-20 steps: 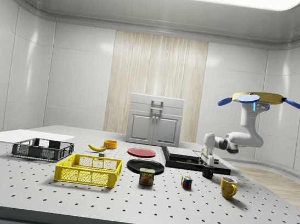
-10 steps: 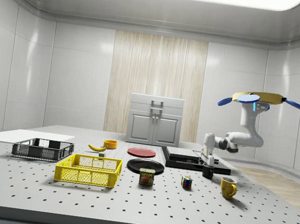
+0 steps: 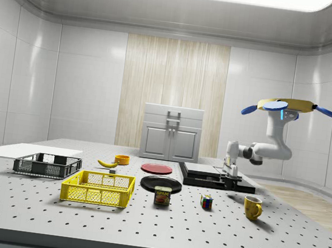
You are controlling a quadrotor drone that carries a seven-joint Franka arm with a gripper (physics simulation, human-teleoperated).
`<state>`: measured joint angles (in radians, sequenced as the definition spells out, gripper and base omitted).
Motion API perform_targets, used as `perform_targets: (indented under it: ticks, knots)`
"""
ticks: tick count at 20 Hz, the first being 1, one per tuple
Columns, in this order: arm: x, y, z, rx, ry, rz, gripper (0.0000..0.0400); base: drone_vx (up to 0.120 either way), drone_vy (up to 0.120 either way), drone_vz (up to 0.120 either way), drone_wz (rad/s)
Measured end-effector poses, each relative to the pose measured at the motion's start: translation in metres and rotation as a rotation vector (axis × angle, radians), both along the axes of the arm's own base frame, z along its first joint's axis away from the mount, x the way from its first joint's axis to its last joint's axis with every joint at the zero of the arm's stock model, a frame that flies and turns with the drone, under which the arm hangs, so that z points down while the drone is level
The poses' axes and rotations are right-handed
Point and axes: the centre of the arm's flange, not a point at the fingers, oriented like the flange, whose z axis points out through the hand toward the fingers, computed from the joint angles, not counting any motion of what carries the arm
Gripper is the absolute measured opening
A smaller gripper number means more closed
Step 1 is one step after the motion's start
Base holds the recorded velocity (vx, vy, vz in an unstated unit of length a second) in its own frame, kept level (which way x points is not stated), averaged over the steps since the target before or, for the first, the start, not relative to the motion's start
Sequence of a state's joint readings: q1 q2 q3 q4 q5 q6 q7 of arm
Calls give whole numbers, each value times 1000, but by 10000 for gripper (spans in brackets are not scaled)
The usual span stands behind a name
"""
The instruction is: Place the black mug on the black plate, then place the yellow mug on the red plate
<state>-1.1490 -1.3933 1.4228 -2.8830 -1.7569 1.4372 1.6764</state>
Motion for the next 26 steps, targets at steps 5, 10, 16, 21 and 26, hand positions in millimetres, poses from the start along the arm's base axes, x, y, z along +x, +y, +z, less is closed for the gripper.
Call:
perform_targets:
  ticks: [5, 10, 16, 21, 26]
  knots:
    - [0, 0, -10, 0, 0, 0, 100, 32, 0, 120, 0]
    - [0, 0, -13, 0, 0, 0, 100, 120, 0, 24, 0]
    - [0, 0, -15, 0, 0, 0, 100, 120, 0, 0, 0]
    - [0, 0, -15, 0, 0, 0, 100, 120, -64, 0, 0]
    - [0, 0, -15, 0, 0, 0, 100, 120, -16, 0, 0]
